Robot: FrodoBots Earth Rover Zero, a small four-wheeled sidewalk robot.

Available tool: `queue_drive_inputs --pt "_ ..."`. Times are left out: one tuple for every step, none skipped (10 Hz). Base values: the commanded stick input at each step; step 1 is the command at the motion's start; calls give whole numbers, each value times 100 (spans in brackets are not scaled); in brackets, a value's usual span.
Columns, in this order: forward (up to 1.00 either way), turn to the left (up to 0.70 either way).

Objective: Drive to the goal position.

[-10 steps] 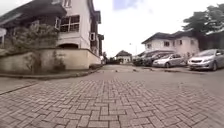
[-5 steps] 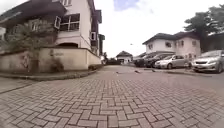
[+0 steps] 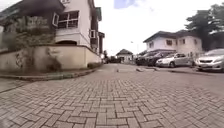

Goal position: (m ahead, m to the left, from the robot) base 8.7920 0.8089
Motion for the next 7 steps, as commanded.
queue_drive_inputs --pt "70 1" --pt "70 26" --pt "70 35" --pt "70 0" --pt "70 0" --pt "70 0" --pt "70 0"
